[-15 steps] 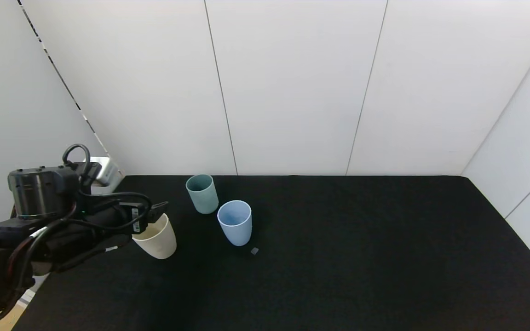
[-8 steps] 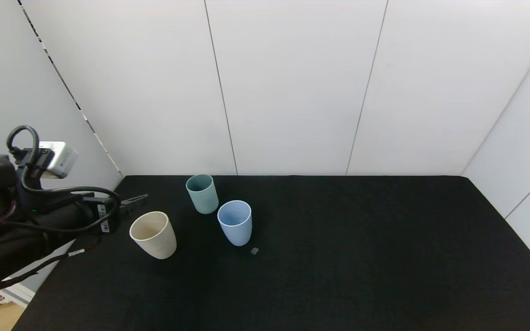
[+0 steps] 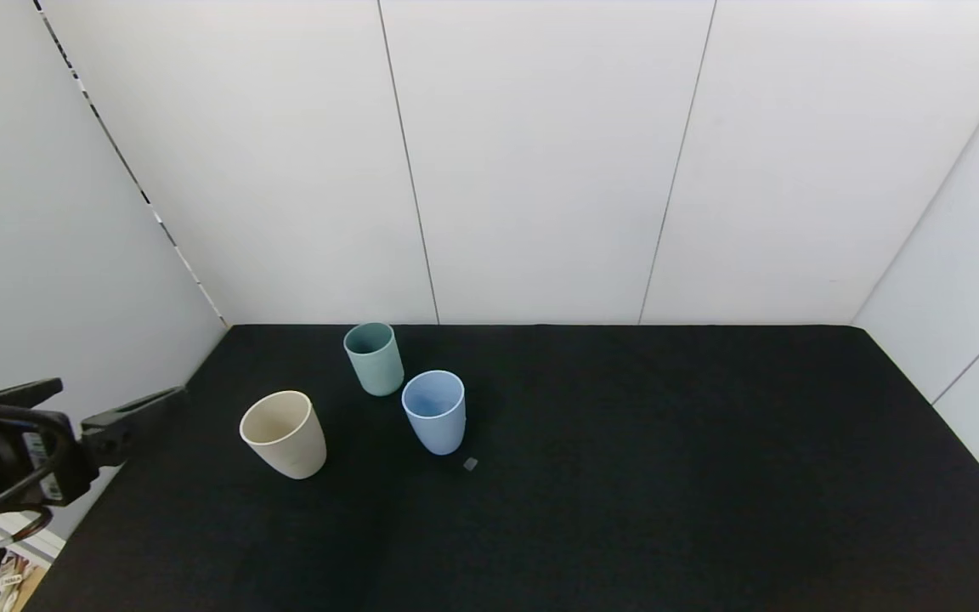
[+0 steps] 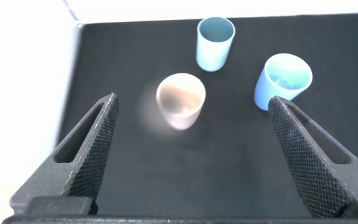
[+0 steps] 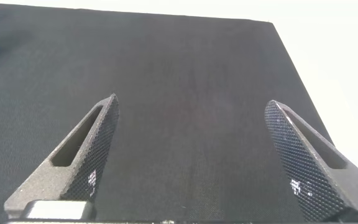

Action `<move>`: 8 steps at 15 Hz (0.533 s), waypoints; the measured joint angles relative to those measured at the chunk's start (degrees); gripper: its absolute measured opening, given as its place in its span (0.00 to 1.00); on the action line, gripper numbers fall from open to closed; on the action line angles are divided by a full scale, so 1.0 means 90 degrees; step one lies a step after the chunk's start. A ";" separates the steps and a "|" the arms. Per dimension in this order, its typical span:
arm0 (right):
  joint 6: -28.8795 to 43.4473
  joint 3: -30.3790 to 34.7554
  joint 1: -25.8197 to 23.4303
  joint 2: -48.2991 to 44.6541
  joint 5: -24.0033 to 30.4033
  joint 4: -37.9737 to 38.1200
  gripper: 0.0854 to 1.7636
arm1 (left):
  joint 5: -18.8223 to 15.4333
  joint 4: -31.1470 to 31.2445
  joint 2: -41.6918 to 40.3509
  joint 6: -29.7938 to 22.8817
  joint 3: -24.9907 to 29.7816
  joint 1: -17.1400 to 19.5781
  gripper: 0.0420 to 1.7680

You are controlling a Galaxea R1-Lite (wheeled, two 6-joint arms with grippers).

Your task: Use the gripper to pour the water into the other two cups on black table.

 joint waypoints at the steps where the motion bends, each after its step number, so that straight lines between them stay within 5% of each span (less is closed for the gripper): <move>1: -0.0003 0.0000 0.0000 0.0000 0.0000 0.0000 0.97 | -0.0077 0.0145 -0.0297 0.0007 0.0079 0.0116 0.97; 8: 0.0000 0.0000 -0.0003 0.0000 0.0000 0.0000 0.97 | -0.0574 0.1061 -0.2324 0.0019 0.0748 0.0465 0.97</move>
